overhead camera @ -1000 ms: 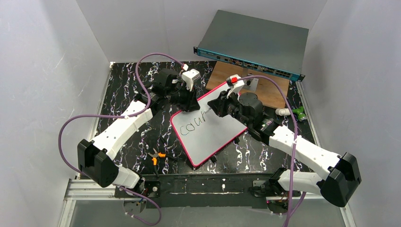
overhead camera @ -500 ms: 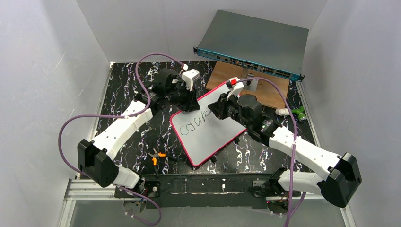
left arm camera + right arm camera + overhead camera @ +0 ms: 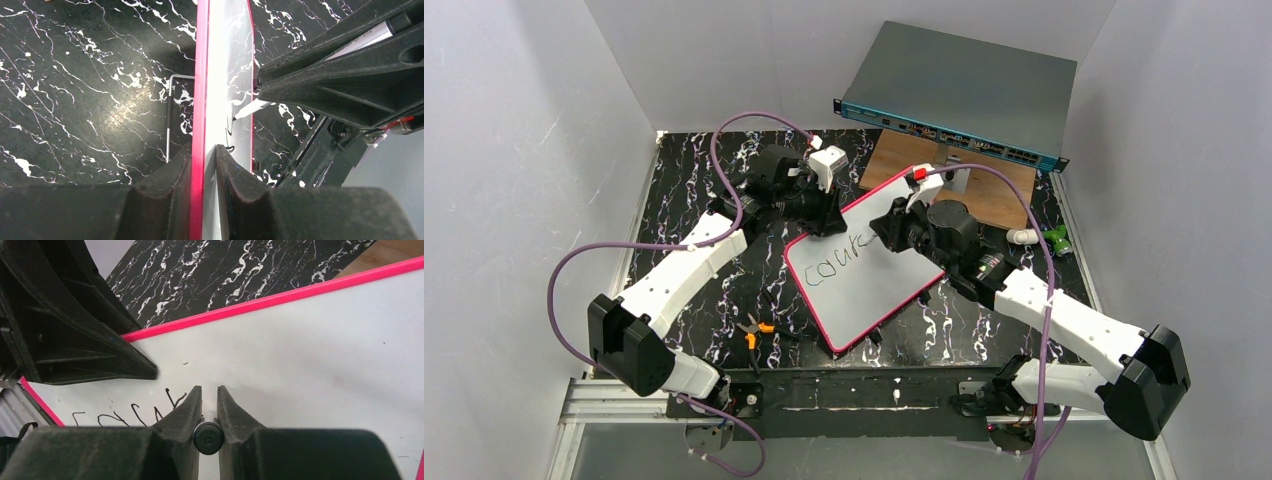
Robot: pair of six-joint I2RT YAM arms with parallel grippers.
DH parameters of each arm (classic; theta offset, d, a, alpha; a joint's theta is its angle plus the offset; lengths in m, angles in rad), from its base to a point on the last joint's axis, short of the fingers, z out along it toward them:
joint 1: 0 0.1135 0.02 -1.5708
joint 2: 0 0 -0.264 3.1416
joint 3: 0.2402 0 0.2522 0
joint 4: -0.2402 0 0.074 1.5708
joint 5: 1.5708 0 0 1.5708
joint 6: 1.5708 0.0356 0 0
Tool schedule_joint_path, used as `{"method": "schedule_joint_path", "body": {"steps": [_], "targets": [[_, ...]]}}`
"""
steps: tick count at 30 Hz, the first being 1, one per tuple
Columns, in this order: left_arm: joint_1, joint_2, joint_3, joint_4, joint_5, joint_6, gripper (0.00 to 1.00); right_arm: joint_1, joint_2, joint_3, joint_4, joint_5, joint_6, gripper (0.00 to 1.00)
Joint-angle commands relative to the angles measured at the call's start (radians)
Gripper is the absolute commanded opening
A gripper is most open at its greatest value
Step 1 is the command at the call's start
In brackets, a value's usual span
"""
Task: Write a sentence on the whiteboard
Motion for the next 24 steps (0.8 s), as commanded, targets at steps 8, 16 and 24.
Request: {"method": "schedule_joint_path", "body": {"steps": [8,16,24], "targets": [[0.002,-0.041,0.019,0.024,-0.012,0.038,0.0,-0.013,0.018,0.104,0.025,0.036,-0.054,0.01],[0.003,-0.045,0.019,0.024,-0.013,0.039,0.0,-0.012,0.042,0.127,0.032,0.018,-0.054,0.01],[0.003,-0.042,0.021,0.021,-0.013,0.038,0.0,-0.012,0.019,0.069,0.022,0.019,-0.039,0.01]]}}
